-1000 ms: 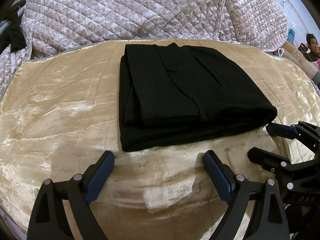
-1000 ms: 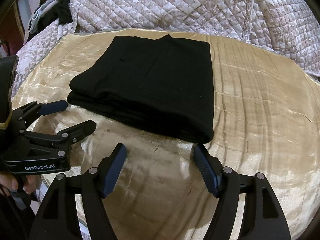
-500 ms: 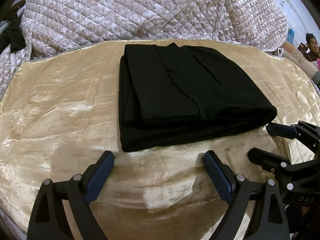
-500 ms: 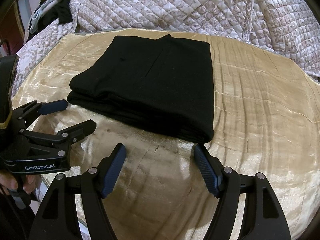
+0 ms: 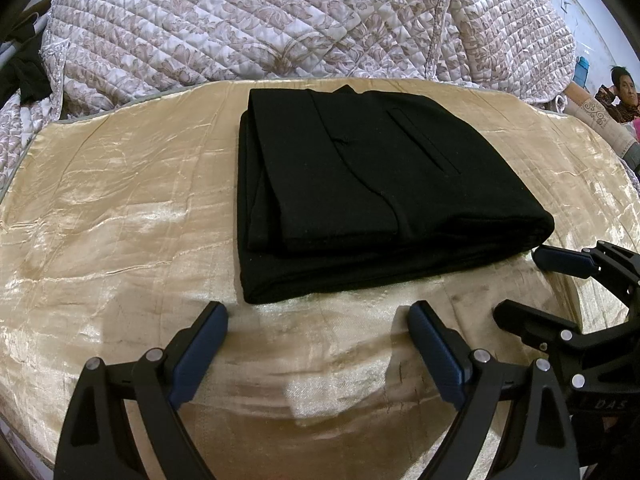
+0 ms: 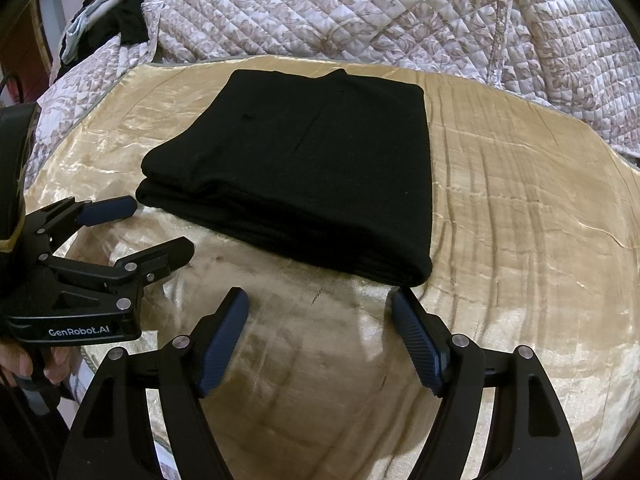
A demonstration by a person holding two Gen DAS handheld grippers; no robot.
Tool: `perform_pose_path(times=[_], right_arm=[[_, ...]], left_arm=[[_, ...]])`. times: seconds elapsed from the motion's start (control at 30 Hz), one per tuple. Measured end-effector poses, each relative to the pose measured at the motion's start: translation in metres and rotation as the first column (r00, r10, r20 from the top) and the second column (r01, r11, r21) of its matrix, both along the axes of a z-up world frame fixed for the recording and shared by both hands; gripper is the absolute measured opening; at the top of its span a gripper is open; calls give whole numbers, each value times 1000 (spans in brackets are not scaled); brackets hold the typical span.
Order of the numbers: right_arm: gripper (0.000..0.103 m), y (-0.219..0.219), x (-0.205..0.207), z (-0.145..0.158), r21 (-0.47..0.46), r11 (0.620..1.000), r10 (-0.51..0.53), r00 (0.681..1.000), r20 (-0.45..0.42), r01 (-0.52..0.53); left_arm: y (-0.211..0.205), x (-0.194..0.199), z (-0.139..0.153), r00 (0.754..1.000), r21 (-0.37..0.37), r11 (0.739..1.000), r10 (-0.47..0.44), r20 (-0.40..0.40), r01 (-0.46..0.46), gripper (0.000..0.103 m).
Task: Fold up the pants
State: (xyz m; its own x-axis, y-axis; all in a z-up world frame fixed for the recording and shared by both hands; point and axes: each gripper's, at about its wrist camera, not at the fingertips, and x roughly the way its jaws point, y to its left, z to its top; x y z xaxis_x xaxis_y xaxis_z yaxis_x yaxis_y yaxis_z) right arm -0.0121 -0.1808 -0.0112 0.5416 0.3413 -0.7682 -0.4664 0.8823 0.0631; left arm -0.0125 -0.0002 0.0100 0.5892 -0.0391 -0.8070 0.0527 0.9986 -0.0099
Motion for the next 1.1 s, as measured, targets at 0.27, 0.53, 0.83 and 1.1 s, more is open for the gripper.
perform_pose_path(times=[0.27,0.53,0.83,1.1], right_arm=[[75,0,0,0,1,1000,0,1000,0,0],[75,0,0,0,1,1000,0,1000,1,0],[75,0,0,0,0,1000,-1,1000,1,1],[75,0,0,0,-1,1000,0,1000,3,0]], left_arm=[[0,0,0,1000,-1,1000,1,0,-1,94],[0,0,0,1000,-1,1000,0,-2,0,94],[0,0,-1,1000,-2,1000,0,-2,0,94],[1,0,-1,1000,-2,1000,-1,-2,1,95]])
